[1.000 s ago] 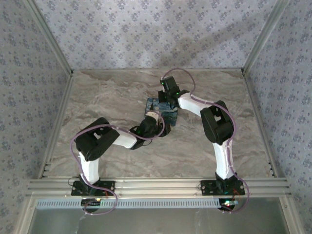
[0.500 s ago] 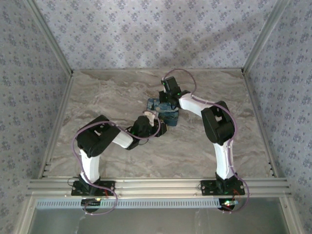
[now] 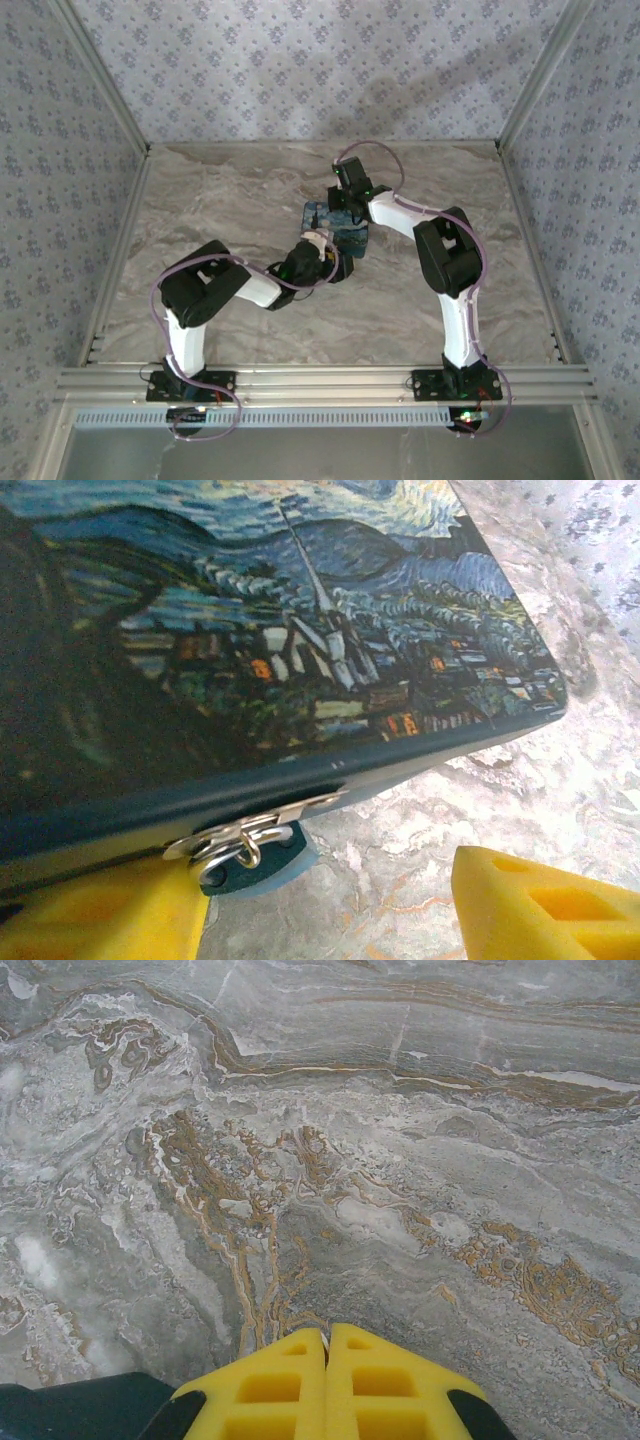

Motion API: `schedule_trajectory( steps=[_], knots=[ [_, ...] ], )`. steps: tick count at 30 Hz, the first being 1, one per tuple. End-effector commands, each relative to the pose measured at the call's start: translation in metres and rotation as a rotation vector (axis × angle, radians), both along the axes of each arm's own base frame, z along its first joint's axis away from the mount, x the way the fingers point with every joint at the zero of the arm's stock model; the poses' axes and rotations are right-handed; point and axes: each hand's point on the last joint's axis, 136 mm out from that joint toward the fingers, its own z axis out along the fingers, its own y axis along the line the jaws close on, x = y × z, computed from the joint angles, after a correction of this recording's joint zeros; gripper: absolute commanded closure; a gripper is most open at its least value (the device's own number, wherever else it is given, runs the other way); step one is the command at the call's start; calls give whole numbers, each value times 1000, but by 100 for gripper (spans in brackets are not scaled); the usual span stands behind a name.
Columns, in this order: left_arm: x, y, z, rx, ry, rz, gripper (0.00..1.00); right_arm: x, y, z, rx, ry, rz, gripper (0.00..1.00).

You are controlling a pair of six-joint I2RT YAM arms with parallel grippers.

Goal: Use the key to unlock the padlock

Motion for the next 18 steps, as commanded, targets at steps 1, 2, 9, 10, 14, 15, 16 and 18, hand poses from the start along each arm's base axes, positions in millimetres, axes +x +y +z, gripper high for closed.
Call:
schedule_trajectory(
  steps=[1,2,9,10,14,15,16,18],
  knots=[
    [1,9,-28,102,38,43,42,-34,-13,-44,-86,172,20,100],
    [1,6,-27,92,39,31,44,-34,-14,-44,-88,172,18,100],
    [-3,-9,-10,-1,7,-48,56,-33,-18,-37,-90,167,14,100],
    [-1,-8,-9,-1,8,-43,55,-32,-19,-34,-90,163,10,100],
    [1,-2,-11,18,14,-28,51,-23,-35,-14,-87,129,-37,100],
    [1,-1,-12,18,18,-28,51,-21,-38,-9,-85,118,-51,100],
    [1,1,-12,22,20,-26,51,-19,-42,-5,-83,112,-59,100],
    [1,3,-13,23,24,-22,51,-16,-49,1,-86,103,-75,100]
  ],
)
